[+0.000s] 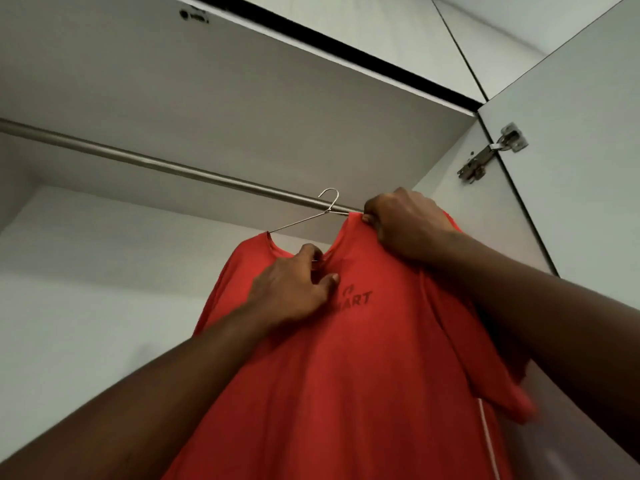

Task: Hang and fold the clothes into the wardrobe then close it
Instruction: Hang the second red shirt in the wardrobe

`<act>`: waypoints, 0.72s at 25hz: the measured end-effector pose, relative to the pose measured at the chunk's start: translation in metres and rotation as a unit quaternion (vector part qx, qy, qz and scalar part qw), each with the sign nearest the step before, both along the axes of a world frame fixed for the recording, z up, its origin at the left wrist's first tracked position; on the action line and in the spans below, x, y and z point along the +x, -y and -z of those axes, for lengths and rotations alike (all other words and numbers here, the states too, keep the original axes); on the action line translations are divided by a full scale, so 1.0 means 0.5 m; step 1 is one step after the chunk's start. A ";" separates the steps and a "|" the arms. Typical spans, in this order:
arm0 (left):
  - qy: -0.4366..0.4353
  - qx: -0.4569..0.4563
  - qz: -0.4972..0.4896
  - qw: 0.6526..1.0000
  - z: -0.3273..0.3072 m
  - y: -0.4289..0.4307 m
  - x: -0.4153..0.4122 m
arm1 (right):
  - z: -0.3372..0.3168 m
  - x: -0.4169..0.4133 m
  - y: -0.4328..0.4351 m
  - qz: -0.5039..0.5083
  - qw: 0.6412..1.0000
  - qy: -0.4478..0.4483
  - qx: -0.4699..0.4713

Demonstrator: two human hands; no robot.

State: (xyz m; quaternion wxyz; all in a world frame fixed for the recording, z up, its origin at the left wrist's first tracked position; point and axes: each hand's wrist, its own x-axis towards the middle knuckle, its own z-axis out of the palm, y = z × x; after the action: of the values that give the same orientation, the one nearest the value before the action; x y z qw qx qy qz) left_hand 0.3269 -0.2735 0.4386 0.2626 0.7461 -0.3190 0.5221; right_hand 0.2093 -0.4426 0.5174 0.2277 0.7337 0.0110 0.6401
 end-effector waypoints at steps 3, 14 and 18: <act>-0.017 -0.018 0.051 0.998 -0.063 0.059 0.050 | -0.040 0.031 0.045 0.042 0.999 0.021 0.013; -0.060 -0.067 0.175 0.980 -0.146 0.204 0.178 | -0.145 0.149 0.109 0.095 0.993 0.065 0.032; -0.092 -0.136 0.248 0.955 -0.168 0.247 0.231 | -0.173 0.187 0.110 0.092 0.993 0.063 0.038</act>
State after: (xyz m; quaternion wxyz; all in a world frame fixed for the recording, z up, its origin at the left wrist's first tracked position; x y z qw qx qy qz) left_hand 0.4424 -0.3970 0.5226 0.5111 0.6456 -0.3942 0.4082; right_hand 0.3028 -0.4977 0.6037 0.2582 0.6979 -0.0953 0.6612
